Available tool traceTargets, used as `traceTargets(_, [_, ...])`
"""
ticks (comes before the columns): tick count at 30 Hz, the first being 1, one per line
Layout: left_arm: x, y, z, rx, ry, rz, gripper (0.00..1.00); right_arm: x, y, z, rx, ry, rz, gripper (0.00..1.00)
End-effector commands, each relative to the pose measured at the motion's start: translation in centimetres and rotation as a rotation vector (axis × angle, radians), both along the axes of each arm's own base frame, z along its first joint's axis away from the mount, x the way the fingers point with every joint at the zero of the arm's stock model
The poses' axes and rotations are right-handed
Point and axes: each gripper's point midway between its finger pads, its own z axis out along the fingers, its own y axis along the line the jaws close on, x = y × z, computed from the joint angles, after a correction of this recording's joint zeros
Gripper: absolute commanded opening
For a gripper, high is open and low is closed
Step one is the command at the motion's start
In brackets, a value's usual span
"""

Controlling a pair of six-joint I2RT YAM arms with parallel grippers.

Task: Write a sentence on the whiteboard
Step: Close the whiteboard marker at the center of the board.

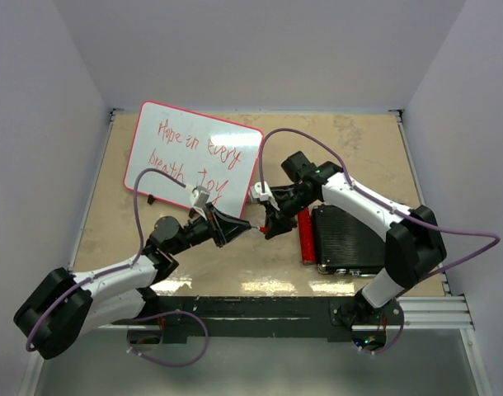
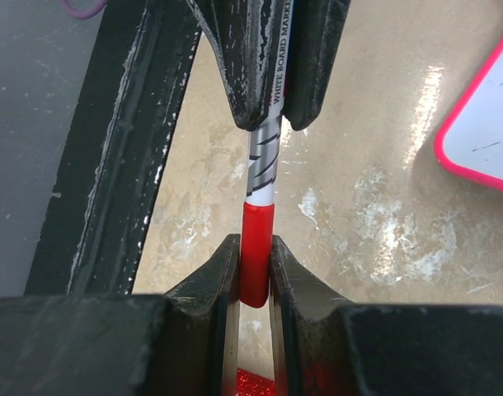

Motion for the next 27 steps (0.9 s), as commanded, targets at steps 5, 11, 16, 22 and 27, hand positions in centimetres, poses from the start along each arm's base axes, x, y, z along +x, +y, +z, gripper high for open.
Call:
traceTargets(5, [-0.1,-1.3,2.1,-0.086,-0.104,-0.07,0.0,-1.5,2.2,3.8,0.158,0.067,0.125,0.0])
traceTargets(11, [0.0,-3.3,1.5,-0.062,-0.096,-0.094,0.0,-1.0,3.2,5.1,0.185,0.043,0.11,0.0])
traceTargets(16, [-0.9,-5.3,0.2,-0.059,-0.071,-0.146,0.0,-0.1,3.9,6.0,0.201,0.025,0.078,0.0])
traceTargets(22, [-1.6,-5.9,-0.4,-0.077,-0.052,-0.152,0.0,0.1,4.3,6.2,0.215,0.039,0.082,0.0])
traceTargets(27, [-1.4,-5.0,-0.3,-0.066,-0.064,-0.116,0.0,0.7,3.8,4.6,0.155,0.024,0.042,0.09])
